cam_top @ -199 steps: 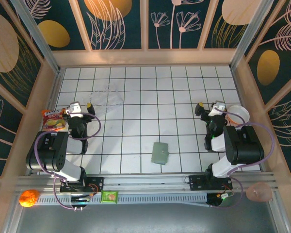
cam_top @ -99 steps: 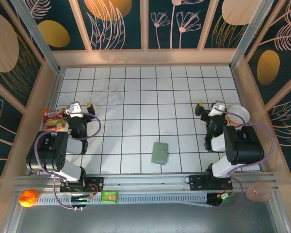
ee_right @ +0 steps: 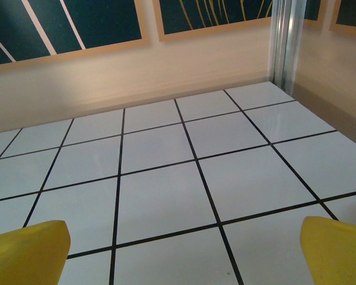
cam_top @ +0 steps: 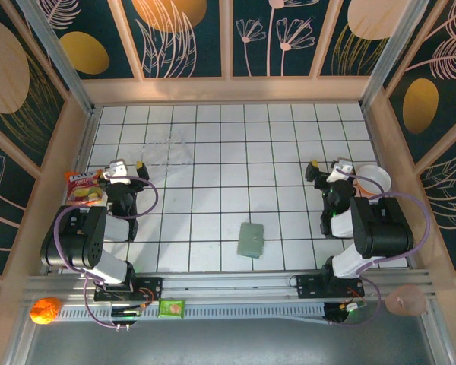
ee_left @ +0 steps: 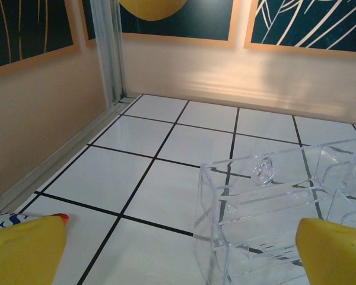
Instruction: Take the credit cards out of the card holder
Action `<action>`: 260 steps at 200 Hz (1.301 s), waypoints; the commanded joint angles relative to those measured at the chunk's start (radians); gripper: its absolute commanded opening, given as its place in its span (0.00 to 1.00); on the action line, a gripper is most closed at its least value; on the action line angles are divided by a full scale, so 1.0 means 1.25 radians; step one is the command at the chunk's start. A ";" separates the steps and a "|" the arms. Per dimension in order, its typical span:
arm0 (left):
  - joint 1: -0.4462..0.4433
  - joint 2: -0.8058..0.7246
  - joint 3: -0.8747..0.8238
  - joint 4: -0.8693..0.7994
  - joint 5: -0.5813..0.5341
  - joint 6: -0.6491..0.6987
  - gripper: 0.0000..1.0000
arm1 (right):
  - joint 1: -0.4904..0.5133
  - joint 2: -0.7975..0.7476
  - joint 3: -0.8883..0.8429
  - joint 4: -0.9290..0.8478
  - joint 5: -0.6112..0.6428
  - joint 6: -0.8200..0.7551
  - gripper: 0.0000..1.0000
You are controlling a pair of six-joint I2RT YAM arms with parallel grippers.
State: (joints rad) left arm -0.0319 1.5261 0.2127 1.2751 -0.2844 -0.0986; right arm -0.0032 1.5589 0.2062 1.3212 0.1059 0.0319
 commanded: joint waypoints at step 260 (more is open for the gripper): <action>0.007 0.142 0.837 -1.064 0.064 -0.257 0.99 | 0.083 -0.055 0.436 -0.817 -0.330 0.320 0.99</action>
State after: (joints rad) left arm -0.0250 1.6093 1.1435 0.1253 -0.2813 -0.4839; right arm 0.0872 1.4788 0.7197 0.3252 -0.2352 0.4656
